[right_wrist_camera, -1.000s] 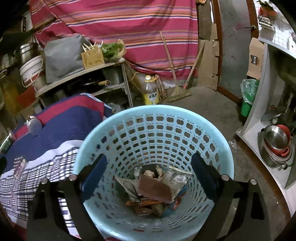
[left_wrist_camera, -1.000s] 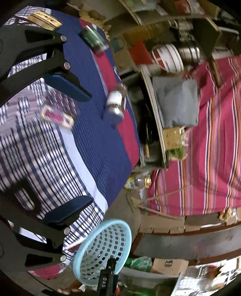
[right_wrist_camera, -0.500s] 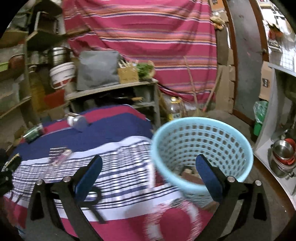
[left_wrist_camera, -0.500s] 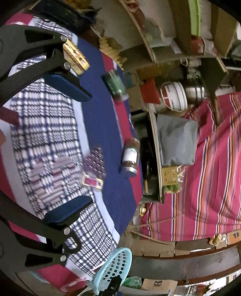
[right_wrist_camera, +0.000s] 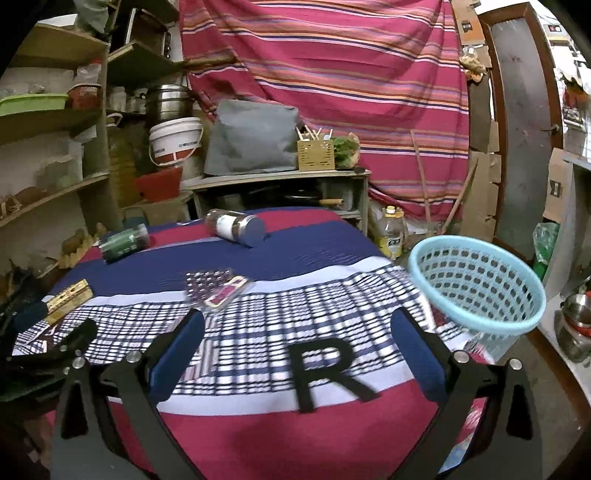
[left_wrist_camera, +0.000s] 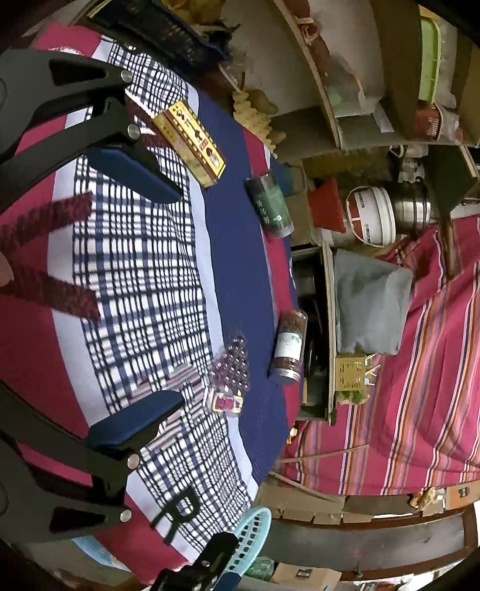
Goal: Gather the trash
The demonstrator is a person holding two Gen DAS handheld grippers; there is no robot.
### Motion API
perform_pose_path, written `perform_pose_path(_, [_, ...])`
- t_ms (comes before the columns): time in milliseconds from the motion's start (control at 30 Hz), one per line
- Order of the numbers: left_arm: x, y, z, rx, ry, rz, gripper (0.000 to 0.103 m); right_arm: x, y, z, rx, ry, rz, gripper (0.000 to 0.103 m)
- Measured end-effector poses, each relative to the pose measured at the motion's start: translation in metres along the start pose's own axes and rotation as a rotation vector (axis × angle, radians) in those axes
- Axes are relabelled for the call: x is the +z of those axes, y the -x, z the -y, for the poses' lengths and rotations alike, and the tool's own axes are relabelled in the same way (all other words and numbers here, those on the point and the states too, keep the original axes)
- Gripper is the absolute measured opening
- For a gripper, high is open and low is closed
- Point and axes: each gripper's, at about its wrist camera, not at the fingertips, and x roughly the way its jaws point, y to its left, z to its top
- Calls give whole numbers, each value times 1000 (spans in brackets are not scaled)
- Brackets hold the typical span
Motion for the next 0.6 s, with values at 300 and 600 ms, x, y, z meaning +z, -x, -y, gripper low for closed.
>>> perform_pose_path(300, [-6, -1, -13, -8, 15, 3, 98, -16, 4, -21, -45, 39, 0, 98])
perform_pose_path(600, [-7, -6, -5, -52, 10, 5, 98, -20, 2, -18, -101, 10, 3, 98])
